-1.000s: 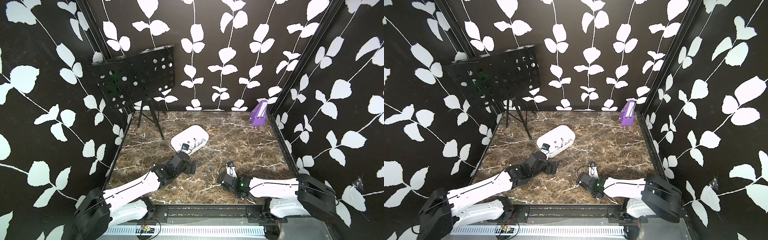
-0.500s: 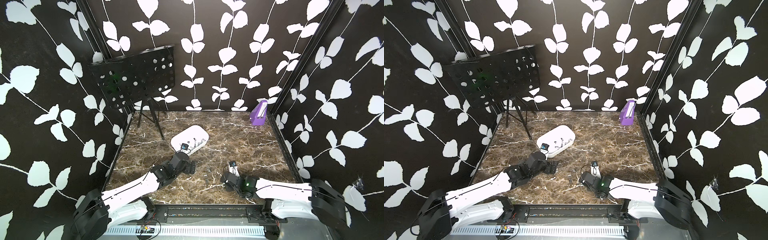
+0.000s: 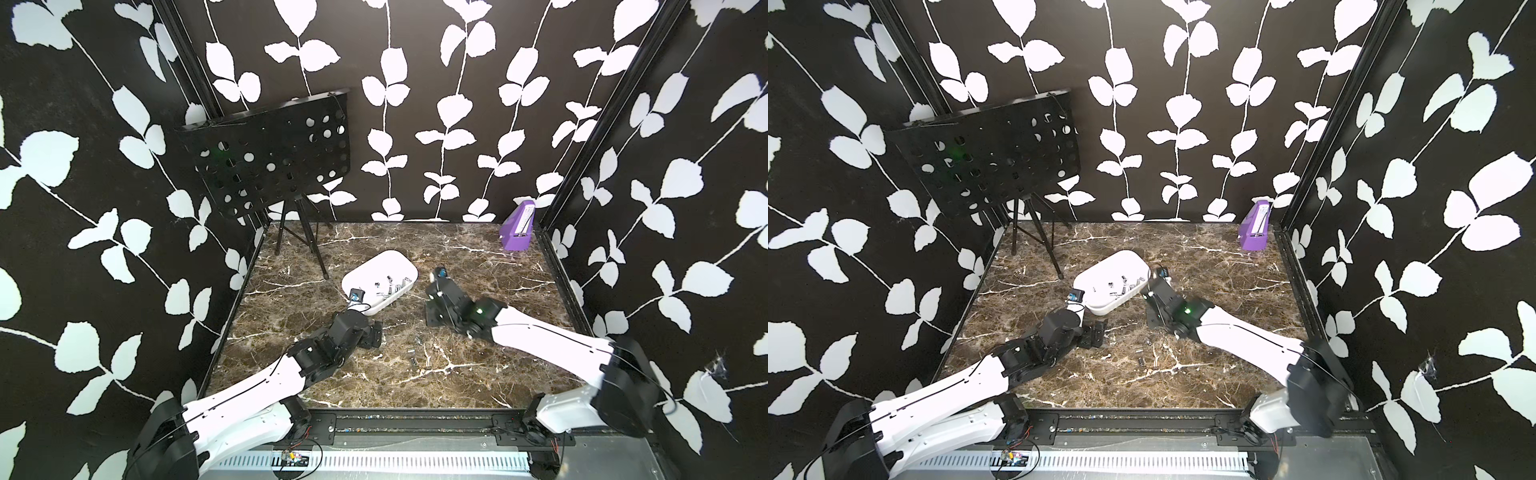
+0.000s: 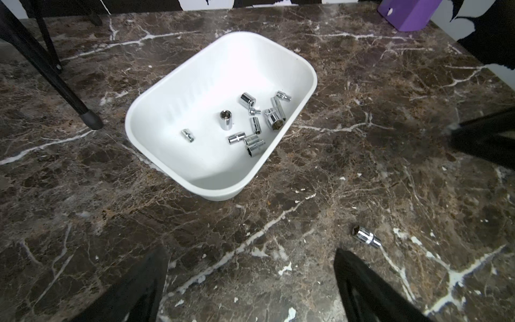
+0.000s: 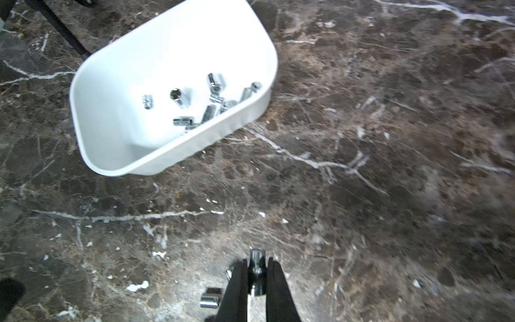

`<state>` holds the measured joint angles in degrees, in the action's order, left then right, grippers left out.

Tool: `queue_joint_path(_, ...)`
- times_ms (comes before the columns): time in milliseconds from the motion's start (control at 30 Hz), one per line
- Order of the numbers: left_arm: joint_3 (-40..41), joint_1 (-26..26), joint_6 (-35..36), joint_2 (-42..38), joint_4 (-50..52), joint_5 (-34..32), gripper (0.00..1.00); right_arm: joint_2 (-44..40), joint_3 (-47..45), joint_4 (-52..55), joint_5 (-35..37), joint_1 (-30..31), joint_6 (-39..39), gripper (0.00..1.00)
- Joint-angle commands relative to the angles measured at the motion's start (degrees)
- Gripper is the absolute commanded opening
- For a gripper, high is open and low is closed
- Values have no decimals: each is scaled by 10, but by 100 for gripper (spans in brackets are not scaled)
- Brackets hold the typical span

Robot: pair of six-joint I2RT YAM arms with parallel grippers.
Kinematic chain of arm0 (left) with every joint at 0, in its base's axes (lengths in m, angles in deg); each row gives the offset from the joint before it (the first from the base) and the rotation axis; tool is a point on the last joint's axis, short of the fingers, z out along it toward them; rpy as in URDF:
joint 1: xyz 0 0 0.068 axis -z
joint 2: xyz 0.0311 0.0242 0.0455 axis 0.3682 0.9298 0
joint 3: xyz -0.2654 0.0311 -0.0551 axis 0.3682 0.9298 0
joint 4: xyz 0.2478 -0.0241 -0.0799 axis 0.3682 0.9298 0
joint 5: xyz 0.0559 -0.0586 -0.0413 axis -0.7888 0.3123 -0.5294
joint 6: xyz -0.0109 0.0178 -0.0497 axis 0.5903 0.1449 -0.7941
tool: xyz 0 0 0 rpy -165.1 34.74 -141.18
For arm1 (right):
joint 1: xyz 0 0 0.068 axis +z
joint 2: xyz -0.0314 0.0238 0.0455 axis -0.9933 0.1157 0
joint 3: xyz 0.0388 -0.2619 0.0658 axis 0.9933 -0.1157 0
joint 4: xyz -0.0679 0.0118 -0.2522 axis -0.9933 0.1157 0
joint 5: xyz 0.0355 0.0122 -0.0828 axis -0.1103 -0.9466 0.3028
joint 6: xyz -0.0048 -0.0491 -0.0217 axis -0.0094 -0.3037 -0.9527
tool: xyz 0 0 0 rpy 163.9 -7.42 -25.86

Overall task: Put the socket on the desktop into the storage box
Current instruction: Place the socket head in the storage box, then pick up the socket head from the center of the board.

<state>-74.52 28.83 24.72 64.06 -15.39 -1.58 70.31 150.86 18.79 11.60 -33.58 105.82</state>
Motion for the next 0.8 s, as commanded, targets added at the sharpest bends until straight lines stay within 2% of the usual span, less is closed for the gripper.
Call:
queue_joint_path(0,14,1,-11,-34,9,-41,94,62,83,-20,-45,-6,-38,1)
queue_joint_path(333,50,1,-39,-132,27,-117,94,264,295,-25,-104,-7,-39,0)
queue_joint_path(600,63,0,-41,-154,23,-130,95,371,410,33,-91,-13,-46,2)
queue_joint_path(700,59,0,-42,-143,22,-124,95,387,424,41,-110,-19,-53,10)
queue_joint_path(767,56,0,-43,-134,20,-115,95,386,424,41,-124,-21,-55,21)
